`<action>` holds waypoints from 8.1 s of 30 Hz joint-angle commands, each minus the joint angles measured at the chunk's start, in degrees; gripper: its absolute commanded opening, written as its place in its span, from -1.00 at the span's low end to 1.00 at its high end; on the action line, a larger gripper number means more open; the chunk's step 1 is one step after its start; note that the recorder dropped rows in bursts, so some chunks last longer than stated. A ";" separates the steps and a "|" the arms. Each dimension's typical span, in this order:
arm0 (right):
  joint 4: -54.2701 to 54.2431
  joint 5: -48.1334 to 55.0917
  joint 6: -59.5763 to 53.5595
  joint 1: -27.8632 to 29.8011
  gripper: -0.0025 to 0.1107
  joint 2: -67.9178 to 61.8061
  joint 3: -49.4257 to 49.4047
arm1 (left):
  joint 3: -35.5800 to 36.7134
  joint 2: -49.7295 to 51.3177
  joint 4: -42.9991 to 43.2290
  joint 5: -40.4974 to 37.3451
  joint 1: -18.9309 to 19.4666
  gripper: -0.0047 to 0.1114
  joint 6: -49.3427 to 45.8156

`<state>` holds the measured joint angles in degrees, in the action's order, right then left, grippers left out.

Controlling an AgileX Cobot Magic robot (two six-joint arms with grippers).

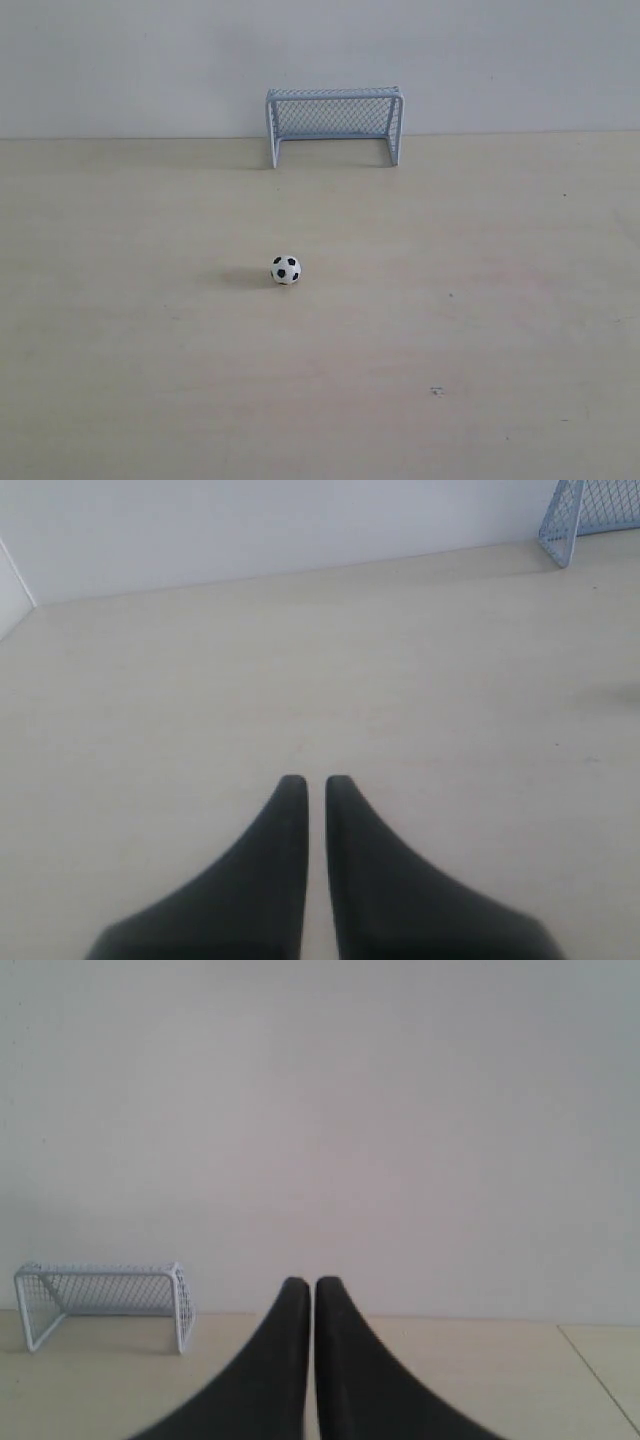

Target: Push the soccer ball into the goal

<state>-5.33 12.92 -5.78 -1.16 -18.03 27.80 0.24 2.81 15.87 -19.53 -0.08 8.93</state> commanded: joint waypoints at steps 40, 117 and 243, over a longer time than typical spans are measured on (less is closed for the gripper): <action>-28.11 24.92 -35.45 -0.05 -0.96 -32.75 18.70 | -0.24 0.31 0.02 0.19 -0.45 -0.81 0.53; -11.24 52.08 -27.95 -35.01 -0.96 -94.96 67.26 | -0.24 0.31 0.02 0.19 -0.45 -0.81 0.53; -3.66 57.04 -29.54 -38.05 -0.96 -121.39 92.95 | -0.24 0.31 0.02 0.19 -0.45 -0.81 0.53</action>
<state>-8.17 69.59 -35.81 -39.35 -139.66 120.40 0.24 2.81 15.87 -19.53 -0.08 8.93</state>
